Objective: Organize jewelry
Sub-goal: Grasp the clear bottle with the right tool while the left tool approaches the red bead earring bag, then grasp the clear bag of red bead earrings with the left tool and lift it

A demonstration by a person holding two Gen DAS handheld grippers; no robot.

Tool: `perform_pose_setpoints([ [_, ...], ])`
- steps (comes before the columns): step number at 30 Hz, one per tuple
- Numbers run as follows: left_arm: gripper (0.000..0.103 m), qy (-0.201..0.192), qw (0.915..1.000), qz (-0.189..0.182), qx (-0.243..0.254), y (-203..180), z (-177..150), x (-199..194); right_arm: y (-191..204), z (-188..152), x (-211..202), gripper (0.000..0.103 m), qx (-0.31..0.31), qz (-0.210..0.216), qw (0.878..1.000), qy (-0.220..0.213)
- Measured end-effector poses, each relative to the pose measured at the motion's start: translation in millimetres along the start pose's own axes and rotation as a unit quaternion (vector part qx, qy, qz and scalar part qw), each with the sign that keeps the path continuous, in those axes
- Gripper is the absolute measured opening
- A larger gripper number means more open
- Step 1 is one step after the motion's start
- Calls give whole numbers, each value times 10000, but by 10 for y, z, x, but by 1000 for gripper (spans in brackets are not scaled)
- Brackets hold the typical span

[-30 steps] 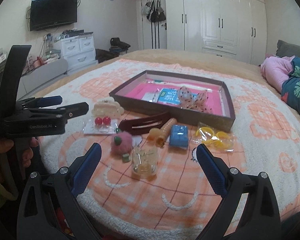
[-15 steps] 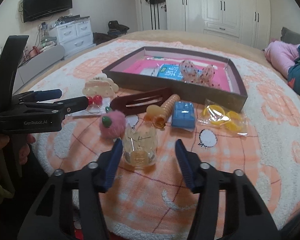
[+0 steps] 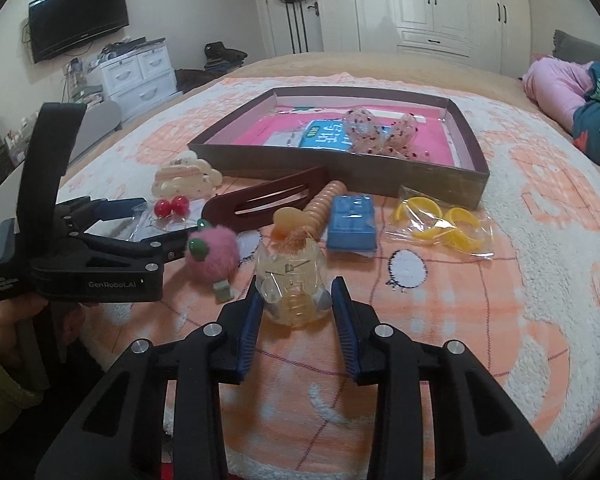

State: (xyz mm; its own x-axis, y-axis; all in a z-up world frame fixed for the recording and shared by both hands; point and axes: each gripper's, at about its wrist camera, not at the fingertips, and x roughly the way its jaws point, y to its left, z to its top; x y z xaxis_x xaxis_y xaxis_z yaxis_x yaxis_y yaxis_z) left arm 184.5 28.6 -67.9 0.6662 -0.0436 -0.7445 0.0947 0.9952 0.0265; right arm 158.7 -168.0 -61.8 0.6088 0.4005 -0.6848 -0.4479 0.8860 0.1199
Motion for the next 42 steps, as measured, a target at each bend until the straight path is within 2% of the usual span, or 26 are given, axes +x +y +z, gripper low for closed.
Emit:
perform_pose_setpoints([
  [4,75,88,9999,35,103,-7,5,55,-10,9,-5,33,13,-5,10000,-10],
  [7,70,117,9995,51,272,-64,2,60,-18,19,-9,33,38,-3,10000,-25],
  [17,46,194,9995,-249,52,0,-45,-55,-99,85,-57,33,231,-44,9996,-165],
  [19,36,162,9994,-295,-8,13,-50,-102,-109,85,-68,33,257,-39,9995,-179],
  [29,21,19,9991,-401,-144,1,-97,-325,-123,105,-121,33,255,-46,9993,-284],
  [30,14,-36,9990,-409,-148,-5,-92,-356,-124,102,-131,33,262,-46,9992,-299],
  [42,14,-520,9969,-536,-232,-63,83,-651,-249,201,-271,33,377,-176,9972,-617],
])
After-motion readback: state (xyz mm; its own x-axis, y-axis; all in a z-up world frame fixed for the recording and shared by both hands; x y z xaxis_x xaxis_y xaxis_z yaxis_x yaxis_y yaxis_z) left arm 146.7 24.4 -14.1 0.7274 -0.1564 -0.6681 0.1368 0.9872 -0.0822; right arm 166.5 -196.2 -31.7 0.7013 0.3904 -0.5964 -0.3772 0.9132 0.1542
